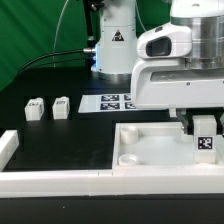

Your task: Assemble one leg

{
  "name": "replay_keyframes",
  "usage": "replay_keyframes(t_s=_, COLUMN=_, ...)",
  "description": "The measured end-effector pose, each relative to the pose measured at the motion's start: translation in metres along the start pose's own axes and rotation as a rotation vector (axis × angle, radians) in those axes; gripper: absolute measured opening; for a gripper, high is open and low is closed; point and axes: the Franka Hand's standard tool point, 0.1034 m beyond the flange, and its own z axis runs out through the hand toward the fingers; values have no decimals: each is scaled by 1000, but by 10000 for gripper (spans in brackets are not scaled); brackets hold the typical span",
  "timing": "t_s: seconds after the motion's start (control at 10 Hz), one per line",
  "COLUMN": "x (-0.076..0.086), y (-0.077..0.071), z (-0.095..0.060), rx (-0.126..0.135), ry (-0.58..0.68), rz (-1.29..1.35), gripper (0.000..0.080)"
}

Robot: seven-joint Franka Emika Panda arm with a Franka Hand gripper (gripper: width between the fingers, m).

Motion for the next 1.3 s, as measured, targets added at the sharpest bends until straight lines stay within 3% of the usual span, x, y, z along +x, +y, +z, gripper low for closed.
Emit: replay_keyframes(t_s=1.3, x=-1, y=-4, z=1, rx=6, ry=-2, rz=1326, gripper=291)
